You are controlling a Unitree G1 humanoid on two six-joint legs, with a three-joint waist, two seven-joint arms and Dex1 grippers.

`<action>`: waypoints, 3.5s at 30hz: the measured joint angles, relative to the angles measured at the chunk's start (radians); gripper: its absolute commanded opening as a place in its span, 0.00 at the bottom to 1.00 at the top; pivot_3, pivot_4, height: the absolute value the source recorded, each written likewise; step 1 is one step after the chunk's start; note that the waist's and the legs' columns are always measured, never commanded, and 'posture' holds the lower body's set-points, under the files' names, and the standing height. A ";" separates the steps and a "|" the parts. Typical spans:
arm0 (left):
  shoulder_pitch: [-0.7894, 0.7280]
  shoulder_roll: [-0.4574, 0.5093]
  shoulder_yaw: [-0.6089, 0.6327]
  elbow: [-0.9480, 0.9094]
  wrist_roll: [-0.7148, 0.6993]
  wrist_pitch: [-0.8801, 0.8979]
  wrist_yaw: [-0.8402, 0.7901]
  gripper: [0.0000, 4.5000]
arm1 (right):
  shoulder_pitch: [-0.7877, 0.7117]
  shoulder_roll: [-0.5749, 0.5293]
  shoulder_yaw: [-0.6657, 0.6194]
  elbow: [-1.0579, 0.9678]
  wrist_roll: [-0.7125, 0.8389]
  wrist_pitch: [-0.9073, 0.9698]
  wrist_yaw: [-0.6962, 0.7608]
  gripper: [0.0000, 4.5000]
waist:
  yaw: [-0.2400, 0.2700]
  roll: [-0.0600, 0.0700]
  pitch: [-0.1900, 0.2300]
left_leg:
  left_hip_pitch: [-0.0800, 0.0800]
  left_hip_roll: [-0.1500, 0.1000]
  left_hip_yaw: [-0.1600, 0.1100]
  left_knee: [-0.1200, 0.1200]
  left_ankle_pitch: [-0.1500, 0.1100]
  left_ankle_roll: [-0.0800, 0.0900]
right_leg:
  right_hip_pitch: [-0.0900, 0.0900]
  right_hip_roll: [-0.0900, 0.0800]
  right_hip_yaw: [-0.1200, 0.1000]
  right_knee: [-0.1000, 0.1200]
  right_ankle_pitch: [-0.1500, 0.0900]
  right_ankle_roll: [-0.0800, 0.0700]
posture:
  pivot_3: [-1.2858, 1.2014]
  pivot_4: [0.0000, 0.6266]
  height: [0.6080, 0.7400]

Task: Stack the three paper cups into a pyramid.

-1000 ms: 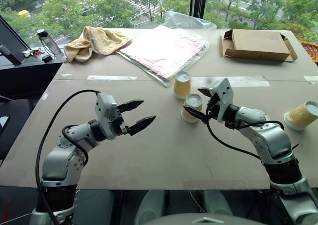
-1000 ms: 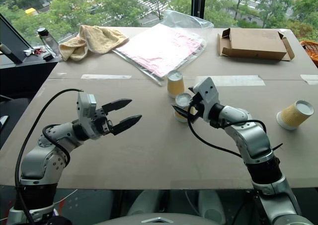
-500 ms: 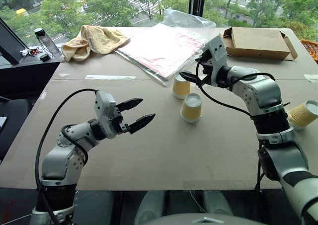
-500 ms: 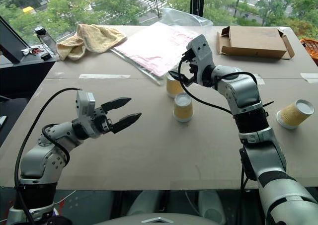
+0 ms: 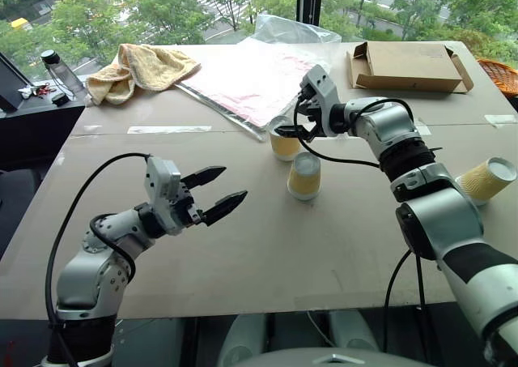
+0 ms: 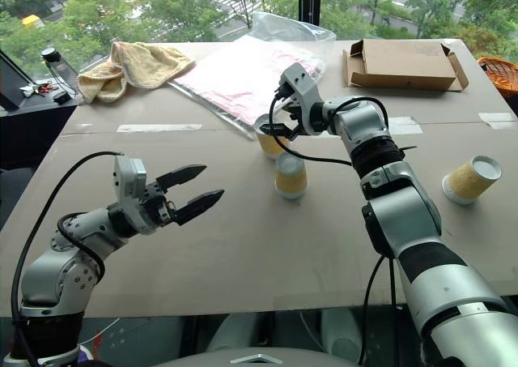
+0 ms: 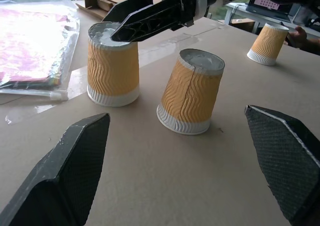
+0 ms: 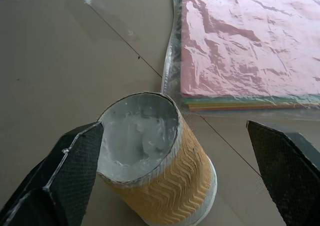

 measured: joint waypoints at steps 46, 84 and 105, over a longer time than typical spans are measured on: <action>0.012 -0.001 -0.020 0.004 -0.049 -0.085 -0.160 1.00 | 0.401 -0.440 -0.188 -0.660 0.000 0.123 0.205 0.46 | 0.029 0.001 0.000 | -0.008 -0.003 -0.004 0.000 0.000 0.000 | -0.005 -0.003 -0.001 -0.001 0.000 0.000 | 0.52 0.24 1.00; -0.024 0.059 -0.030 0.119 -0.061 -0.081 -0.333 1.00 | 0.909 -0.363 -0.090 -1.408 0.074 0.459 -0.289 0.46 | 0.016 0.001 -0.001 | 0.002 -0.006 -0.006 0.003 0.000 0.000 | 0.000 -0.002 0.002 0.004 0.000 0.001 | 0.52 0.24 1.00; -0.023 0.039 -0.043 0.108 -0.061 -0.080 -0.310 1.00 | 0.895 -0.354 -0.094 -1.398 0.121 0.509 -0.308 0.98 | 0.015 0.001 -0.001 | 0.001 -0.007 -0.006 0.003 0.000 0.001 | 0.000 -0.003 0.002 0.004 0.000 0.001 | 0.52 0.24 1.00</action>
